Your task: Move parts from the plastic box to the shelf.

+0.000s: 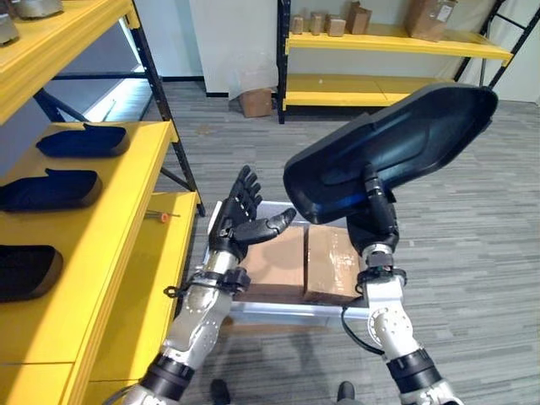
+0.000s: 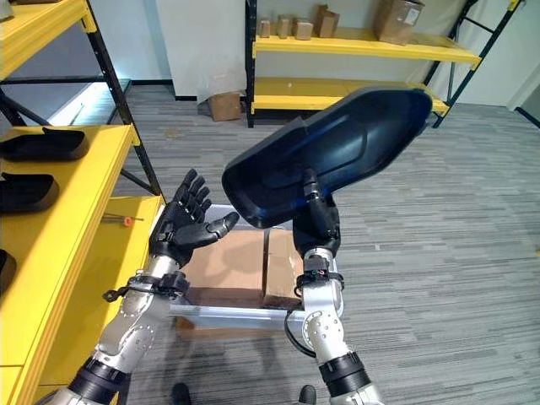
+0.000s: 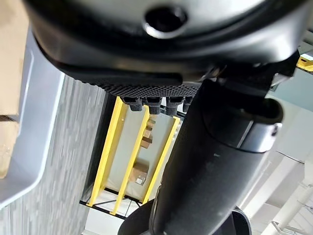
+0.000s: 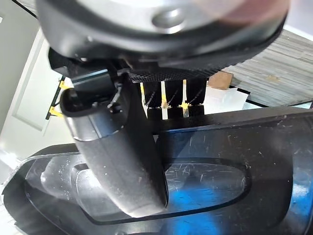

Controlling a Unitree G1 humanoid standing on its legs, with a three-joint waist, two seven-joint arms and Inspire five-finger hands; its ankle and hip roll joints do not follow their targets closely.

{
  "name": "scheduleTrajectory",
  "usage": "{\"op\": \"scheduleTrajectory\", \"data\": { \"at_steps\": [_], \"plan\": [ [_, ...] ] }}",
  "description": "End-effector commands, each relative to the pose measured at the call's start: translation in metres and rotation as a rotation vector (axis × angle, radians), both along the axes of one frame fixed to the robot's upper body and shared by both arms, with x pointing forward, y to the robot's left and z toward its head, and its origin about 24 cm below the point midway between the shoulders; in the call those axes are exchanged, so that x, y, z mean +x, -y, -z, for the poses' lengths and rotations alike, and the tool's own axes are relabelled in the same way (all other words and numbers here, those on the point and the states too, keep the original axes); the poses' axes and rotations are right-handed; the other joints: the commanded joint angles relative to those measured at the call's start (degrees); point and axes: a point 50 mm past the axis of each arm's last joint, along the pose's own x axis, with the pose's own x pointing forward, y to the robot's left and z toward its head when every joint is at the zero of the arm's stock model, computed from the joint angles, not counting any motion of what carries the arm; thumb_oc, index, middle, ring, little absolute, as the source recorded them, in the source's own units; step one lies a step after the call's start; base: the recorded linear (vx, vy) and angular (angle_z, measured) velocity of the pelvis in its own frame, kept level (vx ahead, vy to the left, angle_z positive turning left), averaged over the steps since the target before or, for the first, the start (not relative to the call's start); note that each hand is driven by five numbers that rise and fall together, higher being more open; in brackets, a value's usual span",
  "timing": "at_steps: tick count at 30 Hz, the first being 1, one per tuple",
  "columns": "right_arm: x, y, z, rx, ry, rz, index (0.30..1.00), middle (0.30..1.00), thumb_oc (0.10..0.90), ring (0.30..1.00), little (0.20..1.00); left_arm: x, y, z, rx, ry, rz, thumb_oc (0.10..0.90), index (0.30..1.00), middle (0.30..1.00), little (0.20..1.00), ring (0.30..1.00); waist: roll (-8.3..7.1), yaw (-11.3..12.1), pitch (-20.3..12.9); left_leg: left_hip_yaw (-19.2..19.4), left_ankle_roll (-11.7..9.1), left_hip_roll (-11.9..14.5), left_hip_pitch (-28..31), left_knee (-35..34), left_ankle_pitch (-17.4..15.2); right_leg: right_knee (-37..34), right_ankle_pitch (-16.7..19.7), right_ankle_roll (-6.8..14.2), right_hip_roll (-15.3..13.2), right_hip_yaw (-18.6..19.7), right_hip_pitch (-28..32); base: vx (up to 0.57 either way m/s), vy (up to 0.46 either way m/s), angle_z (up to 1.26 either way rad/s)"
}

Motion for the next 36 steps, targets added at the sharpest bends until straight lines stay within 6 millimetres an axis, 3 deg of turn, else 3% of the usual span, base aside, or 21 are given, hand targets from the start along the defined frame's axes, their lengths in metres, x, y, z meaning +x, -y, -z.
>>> {"op": "scheduleTrajectory", "data": {
  "at_steps": [1,9,13,19,36],
  "plan": [
    [0.001,0.007,-0.073,-0.032,0.389,0.040,0.300,0.300,0.400,0.300,0.300,0.000,-0.008,-0.059,-0.006,0.302,0.041,0.900,1.000,1.000,1.000,1.000,-0.33,1.12,-3.99,4.07,-1.19,3.55,4.41,-0.28,-4.15,4.45,-1.69,1.31,-2.77,-2.38,0.37,0.00,0.000,0.00],
    [-0.001,0.020,-0.075,-0.065,0.414,0.077,0.300,0.300,0.400,0.300,0.300,-0.012,-0.033,-0.054,0.037,0.295,-0.020,0.900,1.000,1.000,1.000,1.000,-0.44,1.73,-3.74,3.95,-1.20,3.64,4.44,-0.23,-4.13,4.48,-1.79,1.36,-2.71,-2.64,0.44,0.00,0.000,0.00],
    [-0.001,0.020,-0.074,-0.067,0.414,0.076,0.300,0.300,0.400,0.300,0.300,-0.013,-0.033,-0.057,0.019,0.308,-0.017,0.900,1.000,1.000,1.000,1.000,-0.50,1.88,-3.66,3.85,-1.18,3.58,4.40,-0.21,-4.11,4.46,-1.84,1.33,-2.68,-2.81,0.56,0.00,0.000,0.00],
    [-0.001,0.015,-0.072,-0.068,0.404,0.054,0.300,0.300,0.400,0.300,0.300,-0.011,-0.014,-0.066,-0.096,0.334,0.052,0.900,1.000,1.000,1.000,1.000,-0.87,1.71,-3.58,3.78,-1.04,3.58,4.37,-0.14,-4.25,4.53,-1.83,1.31,-2.69,-2.94,0.54,0.00,0.000,0.00],
    [0.002,0.000,-0.066,-0.061,0.363,-0.003,0.300,0.300,0.400,0.300,0.300,0.002,0.030,-0.080,-0.215,0.350,0.190,0.900,1.000,1.000,1.000,1.000,-1.19,0.70,-3.67,4.33,-0.81,3.51,4.80,-0.10,-4.46,4.56,-1.81,1.21,-2.61,-2.26,0.44,0.00,0.000,0.00]
  ]
}}
